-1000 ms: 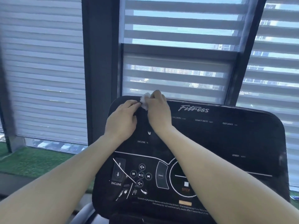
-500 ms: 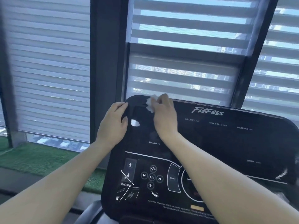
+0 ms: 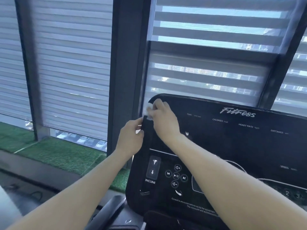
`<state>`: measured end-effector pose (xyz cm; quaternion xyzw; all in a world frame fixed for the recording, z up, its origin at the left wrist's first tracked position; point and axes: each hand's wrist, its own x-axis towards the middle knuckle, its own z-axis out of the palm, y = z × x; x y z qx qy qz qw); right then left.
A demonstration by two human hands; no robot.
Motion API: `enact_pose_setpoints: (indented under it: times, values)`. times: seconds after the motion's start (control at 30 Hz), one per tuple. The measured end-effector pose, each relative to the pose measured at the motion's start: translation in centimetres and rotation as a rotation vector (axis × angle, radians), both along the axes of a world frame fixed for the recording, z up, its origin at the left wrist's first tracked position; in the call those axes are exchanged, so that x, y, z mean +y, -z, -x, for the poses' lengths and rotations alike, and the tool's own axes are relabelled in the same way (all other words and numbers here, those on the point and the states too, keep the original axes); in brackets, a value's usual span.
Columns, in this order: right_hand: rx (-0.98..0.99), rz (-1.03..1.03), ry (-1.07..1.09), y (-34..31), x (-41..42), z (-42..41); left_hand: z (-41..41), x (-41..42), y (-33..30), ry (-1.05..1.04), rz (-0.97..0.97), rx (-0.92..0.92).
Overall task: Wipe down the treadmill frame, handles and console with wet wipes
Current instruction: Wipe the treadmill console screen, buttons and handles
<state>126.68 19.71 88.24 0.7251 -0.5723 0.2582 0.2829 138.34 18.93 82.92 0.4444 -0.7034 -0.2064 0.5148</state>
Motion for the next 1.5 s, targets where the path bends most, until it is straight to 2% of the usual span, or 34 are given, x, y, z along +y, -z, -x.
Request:
enact_pose_setpoints:
  times: [0.17,0.2,0.4,0.57,0.77,0.9,1.03,1.17,1.3,1.5]
  values:
    - [0.141,-0.036,-0.044,1.3,1.1,-0.1,-0.3,0.4,0.6,-0.035,-0.074,0.0]
    - [0.129,-0.079,-0.028,0.7,0.8,0.2,-0.5,0.5,0.8,-0.021,-0.084,0.003]
    - [-0.016,-0.024,0.018,-1.9,-0.6,0.5,-1.3,1.1,1.5,0.037,-0.097,-0.01]
    - [0.058,0.009,0.013,1.3,0.5,-0.2,-0.9,1.4,1.5,-0.017,-0.104,-0.02]
    - [0.091,-0.049,0.092,0.6,1.8,1.3,0.5,2.2,0.2,-0.131,0.076,-0.182]
    - [0.038,-0.08,0.165,0.4,3.7,4.3,2.7,3.0,-0.5,-0.113,0.149,-0.261]
    - [-0.031,-0.025,0.242,0.5,5.7,8.1,5.0,3.8,-0.1,-0.102,0.204,-0.337]
    - [-0.227,-0.069,0.259,0.5,8.0,12.4,6.9,4.8,0.3,-0.086,0.233,-0.398]
    - [-0.224,-0.005,0.422,0.9,10.7,16.0,8.3,5.3,0.9,-0.094,0.238,-0.44]
    - [-0.376,0.042,0.533,1.0,12.6,18.4,8.3,5.2,1.2,-0.119,0.255,-0.523]
